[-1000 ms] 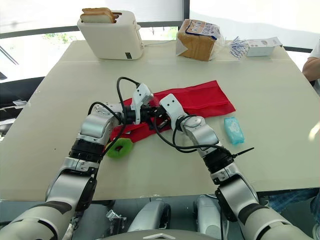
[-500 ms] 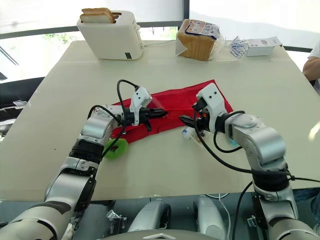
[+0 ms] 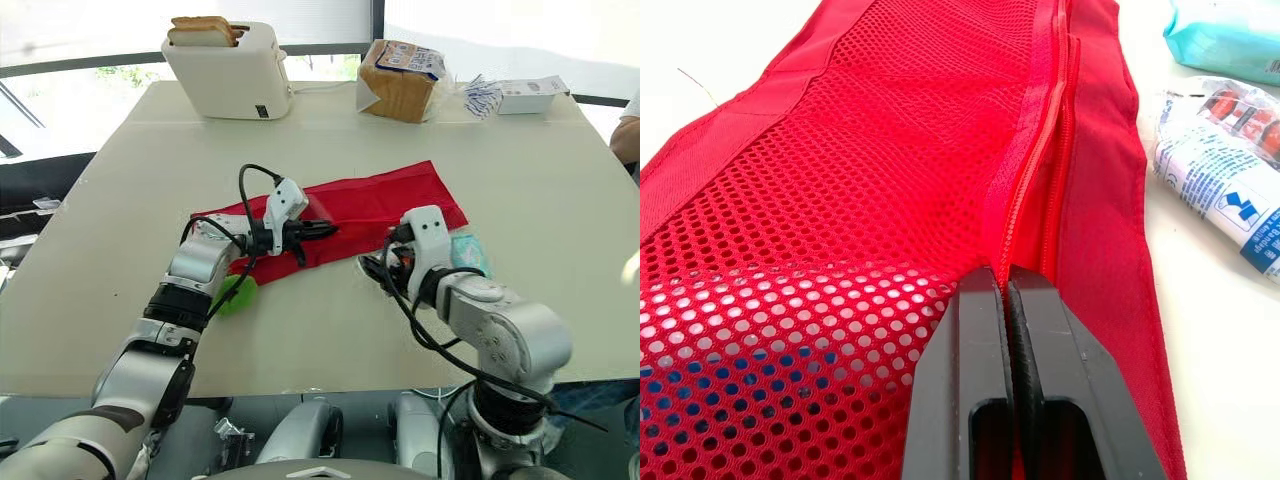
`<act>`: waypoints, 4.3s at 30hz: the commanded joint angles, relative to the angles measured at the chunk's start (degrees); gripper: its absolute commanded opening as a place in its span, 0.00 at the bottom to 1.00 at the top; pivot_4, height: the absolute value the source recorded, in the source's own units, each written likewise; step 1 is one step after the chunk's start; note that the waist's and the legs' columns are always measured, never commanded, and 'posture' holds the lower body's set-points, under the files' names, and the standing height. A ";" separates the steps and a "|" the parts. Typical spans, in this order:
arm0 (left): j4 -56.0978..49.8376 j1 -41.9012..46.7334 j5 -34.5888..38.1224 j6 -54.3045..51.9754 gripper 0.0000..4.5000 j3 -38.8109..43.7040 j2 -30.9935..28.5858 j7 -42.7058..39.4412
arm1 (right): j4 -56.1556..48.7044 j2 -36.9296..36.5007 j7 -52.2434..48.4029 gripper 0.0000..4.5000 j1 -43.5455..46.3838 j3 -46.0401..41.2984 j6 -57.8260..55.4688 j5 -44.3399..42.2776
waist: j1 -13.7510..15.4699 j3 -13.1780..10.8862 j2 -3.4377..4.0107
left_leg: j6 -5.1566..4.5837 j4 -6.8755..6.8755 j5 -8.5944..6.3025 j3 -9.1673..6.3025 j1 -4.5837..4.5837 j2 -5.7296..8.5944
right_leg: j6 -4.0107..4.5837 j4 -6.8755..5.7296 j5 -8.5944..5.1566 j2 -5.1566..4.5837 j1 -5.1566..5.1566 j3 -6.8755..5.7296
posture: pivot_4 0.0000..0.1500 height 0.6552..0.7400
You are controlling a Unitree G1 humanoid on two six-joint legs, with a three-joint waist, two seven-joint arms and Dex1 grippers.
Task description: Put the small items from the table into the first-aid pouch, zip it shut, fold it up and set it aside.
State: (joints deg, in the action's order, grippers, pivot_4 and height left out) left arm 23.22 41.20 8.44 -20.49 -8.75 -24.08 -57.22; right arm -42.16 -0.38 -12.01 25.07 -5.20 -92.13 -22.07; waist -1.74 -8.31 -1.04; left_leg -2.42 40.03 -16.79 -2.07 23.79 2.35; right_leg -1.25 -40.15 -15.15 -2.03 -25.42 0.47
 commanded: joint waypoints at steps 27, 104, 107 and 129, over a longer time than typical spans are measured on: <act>-3.12 -0.90 0.16 0.16 0.00 -0.18 0.54 0.11 | 10.96 -3.94 6.28 0.64 1.06 6.45 4.67 5.09 | 0.67 0.06 0.02 | -0.01 0.03 0.00 -0.02 -0.06 0.05 | -0.01 0.04 0.00 -0.01 0.10 -0.02 | 1.00 1.00; -5.12 -0.97 -0.45 1.36 0.00 -1.78 -1.39 -1.97 | -8.07 -27.72 -1.96 0.67 -9.56 5.79 1.10 -11.13 | 1.16 0.08 0.01 | -0.14 0.15 -0.07 -0.17 -0.04 -0.01 | -0.07 0.25 0.03 -0.04 0.33 -0.14 | 1.00 1.00; -5.39 -1.11 -0.40 1.12 0.00 -1.80 -1.51 -2.07 | -7.80 -25.57 0.02 0.67 -10.26 6.45 1.32 -9.42 | 1.08 0.09 0.02 | -0.14 0.15 -0.07 -0.17 -0.04 -0.01 | -0.06 0.24 0.03 -0.03 0.32 -0.14 | 1.00 1.00; -5.88 -0.14 0.62 0.62 0.00 -1.69 -1.08 -3.29 | 13.77 -11.23 -0.61 0.01 3.28 6.92 9.92 -4.64 | 0.98 0.09 0.03 | -0.13 0.15 -0.06 -0.17 -0.06 0.05 | -0.07 0.21 0.03 -0.01 0.31 -0.15 | 1.00 1.00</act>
State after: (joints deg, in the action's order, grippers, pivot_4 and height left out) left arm 19.59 40.08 8.14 -20.10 -10.91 -25.33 -60.04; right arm -30.25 -11.08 -12.42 27.49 0.39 -85.27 -27.75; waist -0.76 -8.22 -1.01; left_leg -2.55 40.18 -16.85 -2.24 23.73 2.40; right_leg -1.32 -39.94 -15.12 -2.04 -25.12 0.31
